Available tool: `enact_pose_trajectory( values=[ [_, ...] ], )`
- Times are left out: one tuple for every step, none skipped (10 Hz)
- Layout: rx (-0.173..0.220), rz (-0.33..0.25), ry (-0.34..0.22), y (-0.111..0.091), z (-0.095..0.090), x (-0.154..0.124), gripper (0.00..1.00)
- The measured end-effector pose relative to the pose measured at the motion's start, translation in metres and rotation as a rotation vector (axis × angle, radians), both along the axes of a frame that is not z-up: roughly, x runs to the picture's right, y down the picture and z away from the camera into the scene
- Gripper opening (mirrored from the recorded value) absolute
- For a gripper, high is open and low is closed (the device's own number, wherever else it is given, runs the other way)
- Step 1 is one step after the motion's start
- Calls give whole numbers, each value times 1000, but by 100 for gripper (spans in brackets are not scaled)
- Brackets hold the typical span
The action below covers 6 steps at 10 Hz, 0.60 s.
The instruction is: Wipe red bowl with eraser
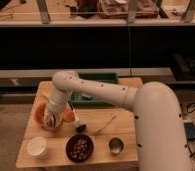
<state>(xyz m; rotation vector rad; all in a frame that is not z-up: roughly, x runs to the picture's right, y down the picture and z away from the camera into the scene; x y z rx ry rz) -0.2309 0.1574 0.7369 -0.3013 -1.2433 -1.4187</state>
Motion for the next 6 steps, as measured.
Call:
enact_pose_trajectory(
  values=[
    [3,24,21,-2,2,11,9],
    [9,44,36,-7,3,17,9],
    [13,53,44,-12,5,21,9],
    [21,60,52,-19,7,22,9],
    [28,61,59,-29,12,20,9],
    [34,55,56,-36,15,14,9]
  ],
)
